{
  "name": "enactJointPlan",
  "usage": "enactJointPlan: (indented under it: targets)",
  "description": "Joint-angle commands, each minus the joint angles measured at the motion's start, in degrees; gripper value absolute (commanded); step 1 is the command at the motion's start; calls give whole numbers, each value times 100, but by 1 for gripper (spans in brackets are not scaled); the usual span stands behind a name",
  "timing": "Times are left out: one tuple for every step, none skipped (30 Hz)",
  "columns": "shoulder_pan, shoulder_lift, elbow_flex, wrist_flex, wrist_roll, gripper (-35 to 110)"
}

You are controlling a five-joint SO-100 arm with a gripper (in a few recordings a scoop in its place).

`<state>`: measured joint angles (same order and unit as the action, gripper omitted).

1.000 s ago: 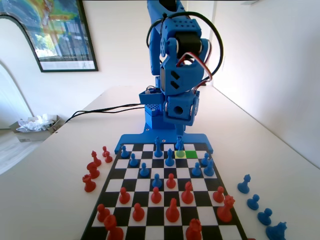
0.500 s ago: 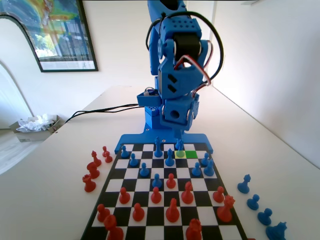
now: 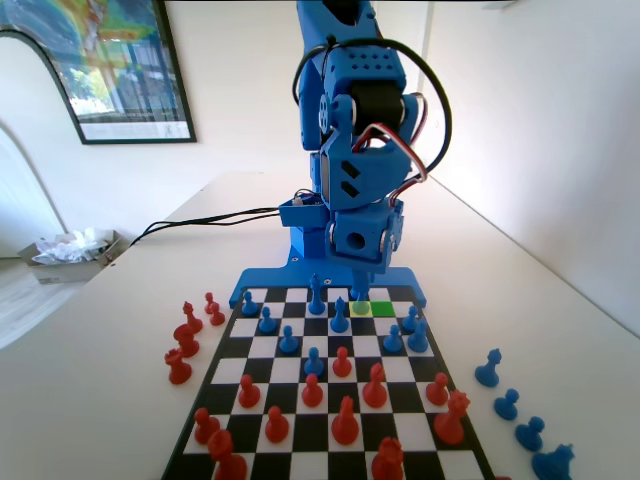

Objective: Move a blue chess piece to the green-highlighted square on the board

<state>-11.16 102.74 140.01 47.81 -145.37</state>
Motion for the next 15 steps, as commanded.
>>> enactJointPlan:
  targets:
    - [-9, 97, -141, 308, -79, 9]
    - [0, 114, -229, 439, -70, 9]
    - [18, 141, -343, 589, -79, 9]
    - [26, 167, -483, 782, -79, 9]
    - [35, 185, -633, 967, -70, 9]
    - [35, 220, -809, 1178, -53, 9]
    - [44, 237, -967, 1354, -44, 9]
    - [53, 255, -1099, 1512, -44, 9]
    - [62, 272, -1204, 1617, -35, 9]
    - [70, 281, -1274, 1670, -35, 9]
    - [70, 281, -1301, 1688, -35, 9]
    - [70, 281, -1301, 1679, -26, 9]
    - [79, 281, -1248, 1635, -35, 9]
    - [79, 281, -1178, 1564, -44, 9]
    - [88, 272, -1081, 1477, -62, 9]
